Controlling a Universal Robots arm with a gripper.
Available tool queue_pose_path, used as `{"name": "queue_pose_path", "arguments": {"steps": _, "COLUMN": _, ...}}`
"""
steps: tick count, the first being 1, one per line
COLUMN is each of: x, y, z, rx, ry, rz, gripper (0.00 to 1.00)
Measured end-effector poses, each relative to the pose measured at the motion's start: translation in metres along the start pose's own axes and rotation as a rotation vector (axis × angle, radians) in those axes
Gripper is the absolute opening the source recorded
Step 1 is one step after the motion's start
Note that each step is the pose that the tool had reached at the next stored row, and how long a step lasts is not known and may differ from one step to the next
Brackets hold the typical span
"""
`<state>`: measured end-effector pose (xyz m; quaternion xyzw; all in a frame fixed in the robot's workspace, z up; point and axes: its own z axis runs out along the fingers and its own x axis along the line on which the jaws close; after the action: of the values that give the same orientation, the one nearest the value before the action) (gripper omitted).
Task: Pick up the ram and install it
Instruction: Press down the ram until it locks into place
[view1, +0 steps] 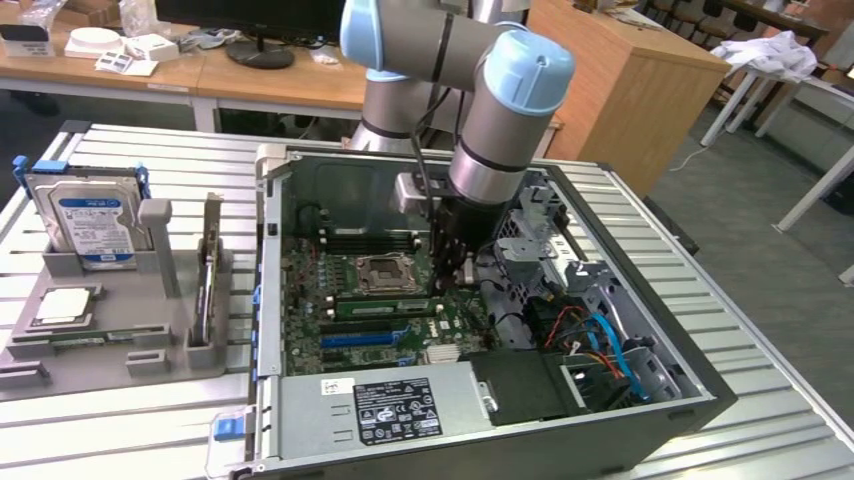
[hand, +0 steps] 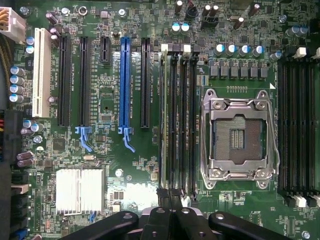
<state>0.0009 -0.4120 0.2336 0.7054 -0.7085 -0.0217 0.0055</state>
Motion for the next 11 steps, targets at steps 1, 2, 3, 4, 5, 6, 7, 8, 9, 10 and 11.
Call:
{"name": "queue_pose_path", "arguments": {"steps": 1, "x": 0.0, "y": 0.0, "z": 0.0006, "rx": 0.0, "ry": 0.0, "rz": 0.0, "gripper": 0.1}}
{"name": "queue_pose_path", "arguments": {"steps": 2, "x": 0.0, "y": 0.0, "z": 0.0011, "rx": 0.0, "ry": 0.0, "rz": 0.0, "gripper": 0.1}}
{"name": "queue_pose_path", "arguments": {"steps": 3, "x": 0.0, "y": -0.0001, "z": 0.0016, "rx": 0.0, "ry": 0.0, "rz": 0.0, "gripper": 0.1}}
{"name": "queue_pose_path", "arguments": {"steps": 4, "x": 0.0001, "y": -0.0001, "z": 0.002, "rx": 0.0, "ry": 0.0001, "rz": 0.0, "gripper": 0.1}}
{"name": "queue_pose_path", "arguments": {"steps": 5, "x": 0.0001, "y": -0.0001, "z": 0.0025, "rx": 0.0, "ry": 0.0, "rz": 0.0, "gripper": 0.1}}
{"name": "queue_pose_path", "arguments": {"steps": 6, "x": 0.0001, "y": -0.0001, "z": 0.0026, "rx": 0.0, "ry": 0.0002, "rz": 0.0, "gripper": 0.1}}
{"name": "queue_pose_path", "arguments": {"steps": 7, "x": 0.0001, "y": -0.0001, "z": 0.0025, "rx": 0.0, "ry": 0.0003, "rz": 0.0, "gripper": 0.1}}
{"name": "queue_pose_path", "arguments": {"steps": 8, "x": 0.0001, "y": -0.0001, "z": 0.0026, "rx": -0.0001, "ry": 0.0002, "rz": 0.0, "gripper": 0.1}}
{"name": "queue_pose_path", "arguments": {"steps": 9, "x": 0.0001, "y": -0.0001, "z": 0.0026, "rx": 0.0, "ry": 0.0001, "rz": 0.0, "gripper": 0.1}}
{"name": "queue_pose_path", "arguments": {"steps": 10, "x": 0.0001, "y": -0.0001, "z": 0.0026, "rx": 0.0, "ry": 0.0001, "rz": 0.0, "gripper": 0.1}}
{"name": "queue_pose_path", "arguments": {"steps": 11, "x": 0.0001, "y": -0.0001, "z": 0.0026, "rx": 0.0, "ry": 0.0001, "rz": 0.0, "gripper": 0.1}}
